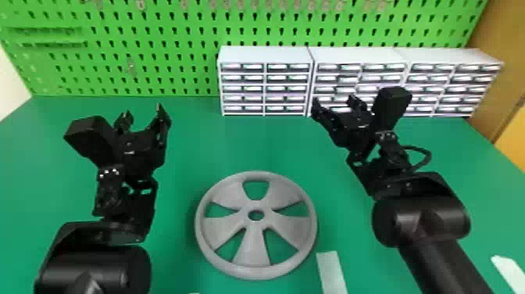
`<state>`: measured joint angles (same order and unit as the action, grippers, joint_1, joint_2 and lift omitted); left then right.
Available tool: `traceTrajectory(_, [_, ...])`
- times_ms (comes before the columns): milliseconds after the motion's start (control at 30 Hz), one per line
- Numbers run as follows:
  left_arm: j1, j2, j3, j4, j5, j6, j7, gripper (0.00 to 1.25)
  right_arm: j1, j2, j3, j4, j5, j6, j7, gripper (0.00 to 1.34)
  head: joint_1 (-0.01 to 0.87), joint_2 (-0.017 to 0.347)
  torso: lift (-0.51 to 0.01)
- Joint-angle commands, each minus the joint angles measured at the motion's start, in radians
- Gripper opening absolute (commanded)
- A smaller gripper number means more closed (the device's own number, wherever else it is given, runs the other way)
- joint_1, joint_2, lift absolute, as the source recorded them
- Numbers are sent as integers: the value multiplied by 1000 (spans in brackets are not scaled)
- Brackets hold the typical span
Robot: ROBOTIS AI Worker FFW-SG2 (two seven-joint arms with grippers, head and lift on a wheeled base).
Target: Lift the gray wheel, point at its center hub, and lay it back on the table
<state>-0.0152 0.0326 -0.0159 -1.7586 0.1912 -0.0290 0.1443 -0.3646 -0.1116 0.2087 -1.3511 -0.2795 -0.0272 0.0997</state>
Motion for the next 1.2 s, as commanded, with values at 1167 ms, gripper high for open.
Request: traceTrajectory(1167, [-5,-7,4,34,-1,-11,-25,741,7,-10,21,-3,43,0,-8,996,692,48,-96])
